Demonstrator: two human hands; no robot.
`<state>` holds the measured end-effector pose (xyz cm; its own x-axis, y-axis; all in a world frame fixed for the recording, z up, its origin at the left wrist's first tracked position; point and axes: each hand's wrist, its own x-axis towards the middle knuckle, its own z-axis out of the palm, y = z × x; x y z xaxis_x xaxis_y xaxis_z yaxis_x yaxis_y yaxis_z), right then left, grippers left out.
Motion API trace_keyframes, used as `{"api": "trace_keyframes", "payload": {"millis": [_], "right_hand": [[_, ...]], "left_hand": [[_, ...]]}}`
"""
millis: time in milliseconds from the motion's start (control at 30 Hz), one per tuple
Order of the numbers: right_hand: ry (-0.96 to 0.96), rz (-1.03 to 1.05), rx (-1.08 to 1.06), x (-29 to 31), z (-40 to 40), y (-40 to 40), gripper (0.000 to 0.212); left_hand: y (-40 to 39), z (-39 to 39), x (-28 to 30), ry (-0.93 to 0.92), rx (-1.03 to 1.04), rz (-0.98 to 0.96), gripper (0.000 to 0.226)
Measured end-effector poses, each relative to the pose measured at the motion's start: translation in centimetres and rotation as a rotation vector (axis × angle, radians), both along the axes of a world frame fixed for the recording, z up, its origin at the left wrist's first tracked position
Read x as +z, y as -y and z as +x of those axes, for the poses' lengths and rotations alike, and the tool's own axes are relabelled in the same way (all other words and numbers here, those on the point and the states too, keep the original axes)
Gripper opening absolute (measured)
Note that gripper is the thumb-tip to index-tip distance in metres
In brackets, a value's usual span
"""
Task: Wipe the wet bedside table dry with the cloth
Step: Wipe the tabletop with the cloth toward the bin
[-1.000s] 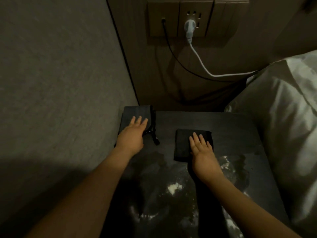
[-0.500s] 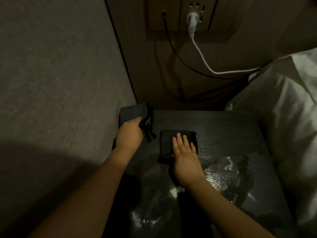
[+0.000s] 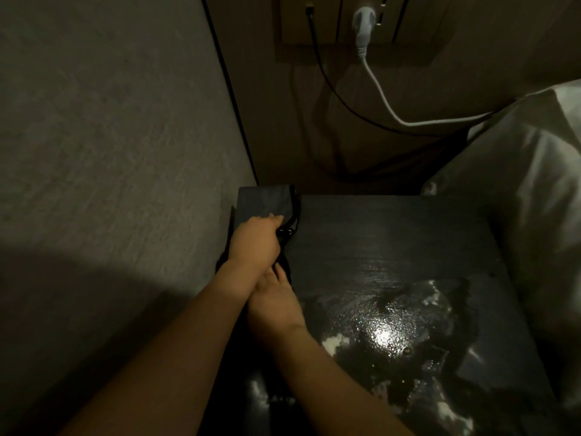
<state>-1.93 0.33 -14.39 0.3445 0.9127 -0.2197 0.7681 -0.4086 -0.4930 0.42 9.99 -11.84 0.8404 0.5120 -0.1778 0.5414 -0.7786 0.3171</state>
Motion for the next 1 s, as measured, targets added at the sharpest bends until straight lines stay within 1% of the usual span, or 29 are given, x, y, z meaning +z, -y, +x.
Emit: {"api": "trace_keyframes", "payload": {"millis": [133,267,333,400,467,567,600,700,800,833,900,1000], "right_hand": [[0.050,-0.056,0.105,0.1,0.0,1.2,0.053],[0.097,-0.095,0.134,-0.1,-0.1,2.6,0.058],[0.107,-0.096,0.121,-0.1,0.0,3.2,0.057],[0.072,-0.077,0.109,0.1,0.3,3.7,0.055],[-0.002,-0.045,0.082,0.3,0.7,3.9,0.055],[-0.031,-0.039,0.092,0.8,1.6,4.2,0.055],[-0.023,-0.056,0.112,1.0,1.8,4.2,0.055],[0.003,-0.087,0.132,1.3,2.0,4.6,0.055],[0.046,-0.086,0.133,1.0,2.1,5.3,0.053],[0.053,-0.092,0.130,0.9,2.1,5.7,0.053],[0.059,-0.108,0.123,0.9,2.6,6.6,0.055],[0.068,-0.109,0.114,1.2,3.6,8.0,0.057]], "left_hand": [[0.4,0.3,0.2,-0.137,-0.052,0.050,0.056],[0.7,0.1,0.4,-0.246,-0.040,0.059,0.065],[1.0,-0.6,0.9,-0.213,-0.029,0.109,0.068],[1.9,-2.1,1.1,-0.080,0.004,0.131,0.065],[3.9,-4.9,0.6,0.012,0.038,0.079,0.055],[7.3,-9.4,-1.1,0.049,0.031,-0.015,0.047],[8.0,-10.4,-1.9,0.052,0.028,-0.072,0.048],[8.6,-11.1,-3.0,-0.014,0.042,-0.071,0.053],[9.0,-10.4,-2.2,-0.093,0.029,-0.048,0.076],[9.1,-10.3,-2.1,-0.135,0.017,-0.055,0.075],[9.7,-9.7,-2.1,-0.150,0.027,-0.051,0.061],[11.3,-8.3,-1.6,-0.165,0.063,-0.058,0.064]]}}
